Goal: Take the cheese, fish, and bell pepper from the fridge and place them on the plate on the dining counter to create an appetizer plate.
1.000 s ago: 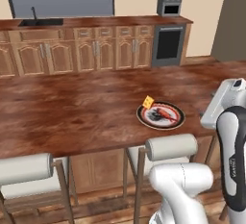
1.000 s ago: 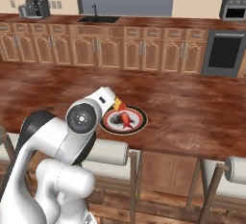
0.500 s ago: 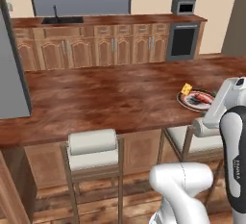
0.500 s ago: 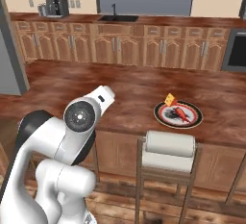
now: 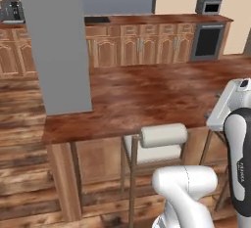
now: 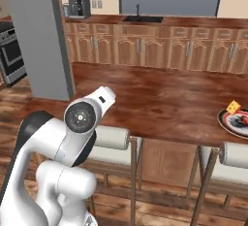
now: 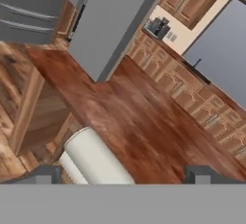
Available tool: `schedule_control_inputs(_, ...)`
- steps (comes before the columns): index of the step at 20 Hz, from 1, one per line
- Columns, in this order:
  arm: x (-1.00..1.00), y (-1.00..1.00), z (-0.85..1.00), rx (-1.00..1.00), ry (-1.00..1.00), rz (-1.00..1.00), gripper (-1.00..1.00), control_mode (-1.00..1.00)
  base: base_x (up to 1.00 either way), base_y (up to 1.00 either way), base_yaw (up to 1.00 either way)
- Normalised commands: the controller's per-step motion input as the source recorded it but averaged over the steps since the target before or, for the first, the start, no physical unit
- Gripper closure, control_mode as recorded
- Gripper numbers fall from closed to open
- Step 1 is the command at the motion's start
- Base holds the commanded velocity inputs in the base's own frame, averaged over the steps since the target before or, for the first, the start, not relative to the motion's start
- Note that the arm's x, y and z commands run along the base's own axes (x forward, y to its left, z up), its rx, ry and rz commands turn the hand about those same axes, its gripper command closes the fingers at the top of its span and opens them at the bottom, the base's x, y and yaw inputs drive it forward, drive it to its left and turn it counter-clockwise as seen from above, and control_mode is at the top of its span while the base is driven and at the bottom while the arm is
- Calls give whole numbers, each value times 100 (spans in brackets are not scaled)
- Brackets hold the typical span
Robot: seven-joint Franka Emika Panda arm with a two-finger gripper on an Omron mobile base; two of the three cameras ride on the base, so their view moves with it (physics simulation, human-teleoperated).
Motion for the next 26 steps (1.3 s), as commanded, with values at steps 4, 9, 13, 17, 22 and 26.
schedule_control_inputs(4,0,0,0,0,0,0,-100,100,0,100,2)
schedule_control_inputs(9,0,0,0,0,0,0,-100,100,0,100,3)
schedule_control_inputs(13,0,0,0,0,0,0,-100,100,26,100,11)
schedule_control_inputs(17,0,0,0,0,0,0,-100,100,51,100,16)
schedule_control_inputs(22,0,0,0,0,0,0,-100,100,72,100,17)
schedule_control_inputs(26,0,0,0,0,0,0,-100,100,89,100,19)
